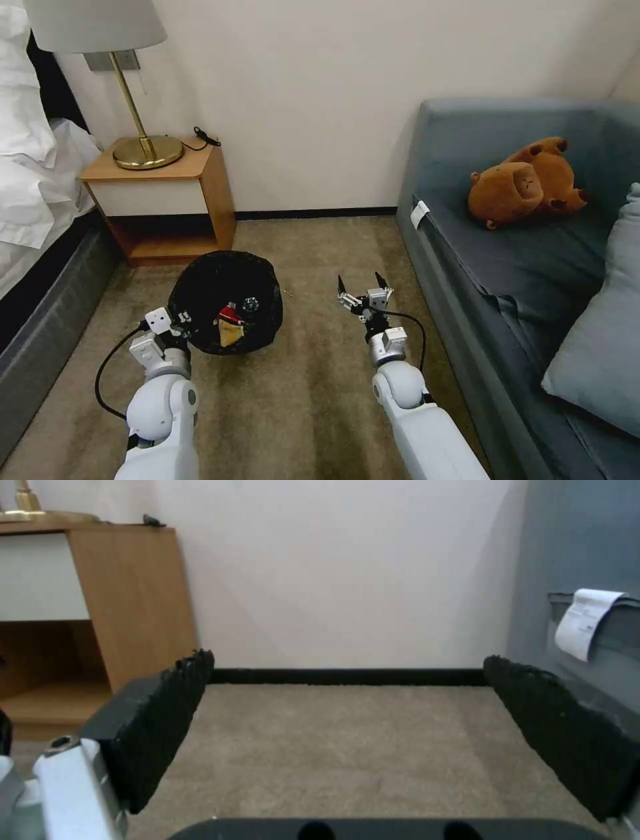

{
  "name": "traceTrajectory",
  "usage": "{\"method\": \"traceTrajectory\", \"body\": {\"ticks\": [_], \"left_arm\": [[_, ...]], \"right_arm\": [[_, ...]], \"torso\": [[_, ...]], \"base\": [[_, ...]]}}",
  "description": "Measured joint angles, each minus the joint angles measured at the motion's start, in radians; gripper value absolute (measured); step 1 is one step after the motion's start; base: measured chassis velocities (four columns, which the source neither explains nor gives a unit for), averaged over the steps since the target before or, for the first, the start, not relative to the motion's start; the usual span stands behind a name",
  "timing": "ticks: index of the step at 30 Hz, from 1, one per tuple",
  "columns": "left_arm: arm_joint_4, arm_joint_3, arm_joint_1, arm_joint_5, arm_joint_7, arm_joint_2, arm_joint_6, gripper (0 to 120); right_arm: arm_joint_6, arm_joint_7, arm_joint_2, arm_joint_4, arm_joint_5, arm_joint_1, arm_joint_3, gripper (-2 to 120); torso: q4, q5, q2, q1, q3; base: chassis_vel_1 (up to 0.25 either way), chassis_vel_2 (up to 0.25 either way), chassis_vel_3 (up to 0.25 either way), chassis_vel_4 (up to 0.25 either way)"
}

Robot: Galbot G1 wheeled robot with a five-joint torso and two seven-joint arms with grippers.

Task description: Pick up the trash bin, then pick up the garbage on the floor and place it into the trash bin.

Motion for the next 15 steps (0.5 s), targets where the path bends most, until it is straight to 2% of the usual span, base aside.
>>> {"method": "traceTrajectory", "body": {"ticks": [12,13,14,15], "left_arm": [[0.047,-0.029,-0.056,-0.082,-0.029,0.013,0.025,3],[0.060,-0.029,-0.066,-0.111,-0.040,0.017,0.031,3],[0.090,-0.030,-0.091,-0.181,-0.065,0.027,0.047,3],[0.090,-0.030,-0.091,-0.181,-0.065,0.027,0.047,3]], "right_arm": [[-0.008,0.024,-0.009,0.008,0.010,-0.007,0.016,100],[-0.008,0.023,-0.010,0.010,0.009,-0.010,0.017,100],[-0.008,0.021,-0.014,0.012,0.008,-0.012,0.019,100],[-0.008,0.021,-0.014,0.012,0.008,-0.012,0.019,100]], "torso": [[-0.0001,0.0000,0.000,0.000,0.000],[-0.0001,0.0000,0.000,0.000,0.000],[-0.0001,0.0000,0.000,0.000,0.000],[-0.0001,0.0000,0.000,0.000,0.000]], "base": [[0.000,0.000,0.000,0.000],[0.000,0.000,0.000,0.000],[0.000,0.000,0.000,0.000],[0.000,0.000,0.000,0.000]]}}
